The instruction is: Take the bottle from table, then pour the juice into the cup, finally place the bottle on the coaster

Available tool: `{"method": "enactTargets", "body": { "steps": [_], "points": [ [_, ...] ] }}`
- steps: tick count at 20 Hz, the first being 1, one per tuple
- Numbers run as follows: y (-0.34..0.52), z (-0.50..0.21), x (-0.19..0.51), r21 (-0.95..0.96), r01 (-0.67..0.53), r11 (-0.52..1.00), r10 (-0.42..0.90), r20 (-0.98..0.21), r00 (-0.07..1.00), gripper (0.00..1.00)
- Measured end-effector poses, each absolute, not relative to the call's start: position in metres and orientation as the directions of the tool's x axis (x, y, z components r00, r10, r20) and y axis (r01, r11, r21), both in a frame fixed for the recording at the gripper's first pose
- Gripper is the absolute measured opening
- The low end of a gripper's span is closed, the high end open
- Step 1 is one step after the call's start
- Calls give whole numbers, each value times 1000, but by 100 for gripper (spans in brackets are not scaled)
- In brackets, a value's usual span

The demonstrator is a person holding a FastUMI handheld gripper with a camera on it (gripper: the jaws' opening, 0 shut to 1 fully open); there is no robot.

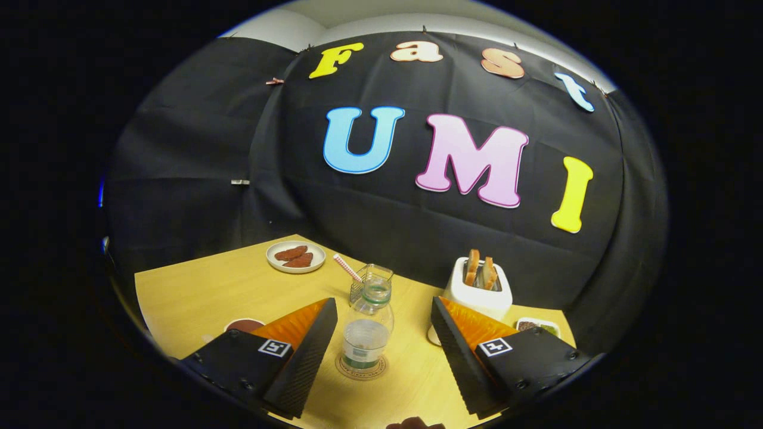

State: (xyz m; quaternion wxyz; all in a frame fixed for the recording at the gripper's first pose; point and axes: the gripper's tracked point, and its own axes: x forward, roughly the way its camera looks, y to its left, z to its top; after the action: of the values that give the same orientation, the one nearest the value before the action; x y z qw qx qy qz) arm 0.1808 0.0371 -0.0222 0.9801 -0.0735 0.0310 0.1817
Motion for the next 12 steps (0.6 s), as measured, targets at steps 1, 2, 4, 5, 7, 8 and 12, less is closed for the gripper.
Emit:
{"method": "enactTargets", "body": {
  "steps": [1, 2, 4, 5, 7, 8, 12],
  "points": [
    [32, -10, 173, -131, -347, 929, 340, -75, 937, 98],
    [27, 1, 165, -128, -333, 934, 327, -64, 943, 97],
    [14, 20, 148, -139, -278, 950, 272, -60, 960, 98],
    [6, 30, 138, -141, -251, 958, 246, -52, 968, 98],
    [-1, 47, 116, -123, -220, 968, 216, -42, 975, 98],
    [-4, 53, 105, -111, -206, 972, 203, -38, 978, 98],
    [-14, 75, 65, -97, -145, 985, 144, -18, 989, 98]
  ]
}}
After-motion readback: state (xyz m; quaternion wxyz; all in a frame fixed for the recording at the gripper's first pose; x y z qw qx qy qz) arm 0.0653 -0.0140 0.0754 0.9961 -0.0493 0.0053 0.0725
